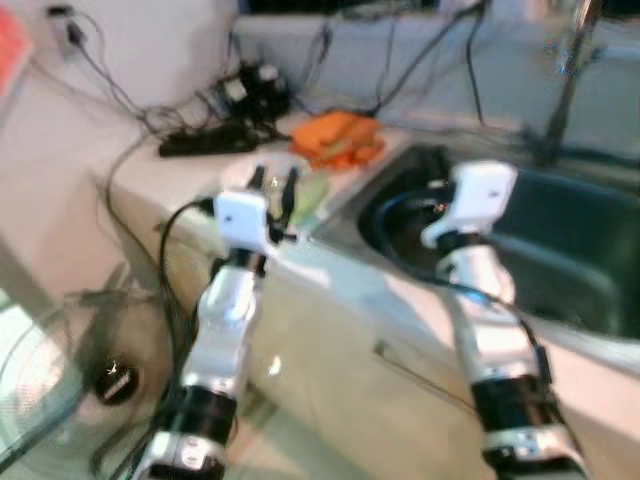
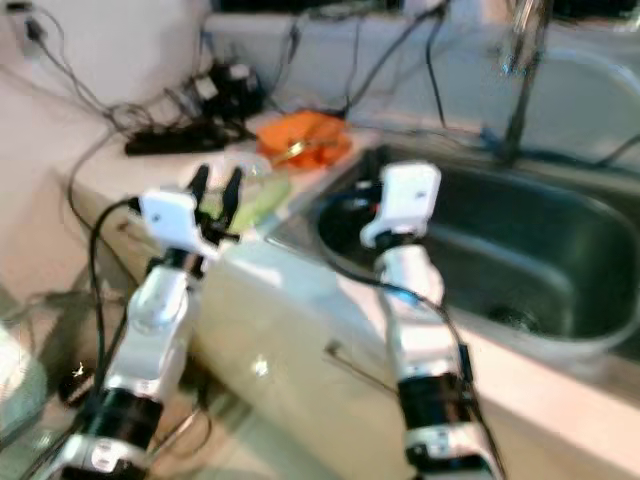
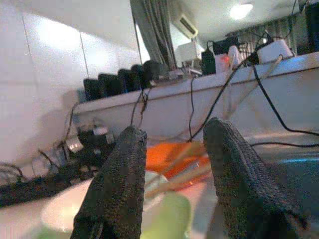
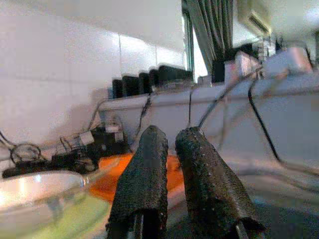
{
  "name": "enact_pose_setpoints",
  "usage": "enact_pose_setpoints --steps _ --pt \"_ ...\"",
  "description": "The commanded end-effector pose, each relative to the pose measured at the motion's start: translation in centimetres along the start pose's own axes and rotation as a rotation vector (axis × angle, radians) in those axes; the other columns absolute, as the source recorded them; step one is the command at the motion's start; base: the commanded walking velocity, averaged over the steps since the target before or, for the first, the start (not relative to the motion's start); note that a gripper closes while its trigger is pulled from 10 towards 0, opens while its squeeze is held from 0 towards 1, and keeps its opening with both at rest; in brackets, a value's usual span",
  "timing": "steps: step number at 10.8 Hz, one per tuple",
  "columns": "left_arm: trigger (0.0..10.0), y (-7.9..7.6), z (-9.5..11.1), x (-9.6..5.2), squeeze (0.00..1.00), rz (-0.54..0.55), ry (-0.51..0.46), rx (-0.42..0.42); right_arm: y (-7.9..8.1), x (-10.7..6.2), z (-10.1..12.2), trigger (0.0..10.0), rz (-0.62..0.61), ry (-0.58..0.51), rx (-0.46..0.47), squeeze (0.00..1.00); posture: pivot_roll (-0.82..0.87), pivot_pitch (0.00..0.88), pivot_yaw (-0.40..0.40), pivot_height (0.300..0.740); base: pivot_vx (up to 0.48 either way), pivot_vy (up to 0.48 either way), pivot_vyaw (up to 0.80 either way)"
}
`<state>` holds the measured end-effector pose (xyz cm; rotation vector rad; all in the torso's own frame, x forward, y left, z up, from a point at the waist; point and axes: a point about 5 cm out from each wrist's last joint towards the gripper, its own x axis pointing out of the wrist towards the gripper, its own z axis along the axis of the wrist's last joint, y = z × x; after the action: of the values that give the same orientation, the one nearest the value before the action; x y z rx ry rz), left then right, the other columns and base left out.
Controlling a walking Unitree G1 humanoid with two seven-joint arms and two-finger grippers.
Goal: Kitchen organization
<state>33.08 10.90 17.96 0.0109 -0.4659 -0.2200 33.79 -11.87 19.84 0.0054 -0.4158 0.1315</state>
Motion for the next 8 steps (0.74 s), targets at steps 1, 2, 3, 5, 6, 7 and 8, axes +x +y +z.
enact_pose_setpoints --steps 1,2,3,5,6,7,8 --pt "10.0 0.63 0.02 -0.02 0.00 0.016 0.008 0.014 0.37 0.19 0.29 10.0 0.013 -0.008 0.006 0.00 0.04 0.000 0.098 0.740 0.247 0.000 0.00" --pt "10.0 0.75 -0.01 -0.04 0.00 0.023 0.010 0.017 0.39 0.19 0.27 10.0 0.014 -0.007 0.006 0.00 0.05 0.000 0.096 0.740 0.270 0.000 0.00" --pt "10.0 0.80 0.00 -0.08 0.00 0.028 0.010 0.017 0.44 0.21 0.24 10.0 0.018 -0.003 0.010 0.00 0.05 0.000 0.096 0.740 0.274 0.000 0.00" --pt "10.0 0.81 0.01 -0.11 0.00 0.031 0.009 0.018 0.57 0.25 0.19 10.0 0.026 0.003 0.012 0.00 0.05 0.000 0.094 0.740 0.276 0.000 -0.60" --pt "10.0 0.84 0.06 -0.12 0.00 0.033 0.005 0.014 0.62 0.24 0.22 10.0 0.028 -0.001 0.012 0.00 0.05 0.000 0.095 0.740 0.000 0.000 0.00" --pt "10.0 0.82 0.09 -0.14 0.00 0.034 0.001 0.012 0.61 0.22 0.23 10.0 0.028 -0.003 0.011 0.00 0.05 0.000 0.094 0.740 0.000 0.000 0.00" --pt "10.0 0.81 0.11 -0.12 0.00 0.034 -0.001 0.011 0.65 0.23 0.25 10.0 0.030 -0.004 0.010 0.00 0.04 0.000 0.094 0.740 0.000 0.000 0.00"
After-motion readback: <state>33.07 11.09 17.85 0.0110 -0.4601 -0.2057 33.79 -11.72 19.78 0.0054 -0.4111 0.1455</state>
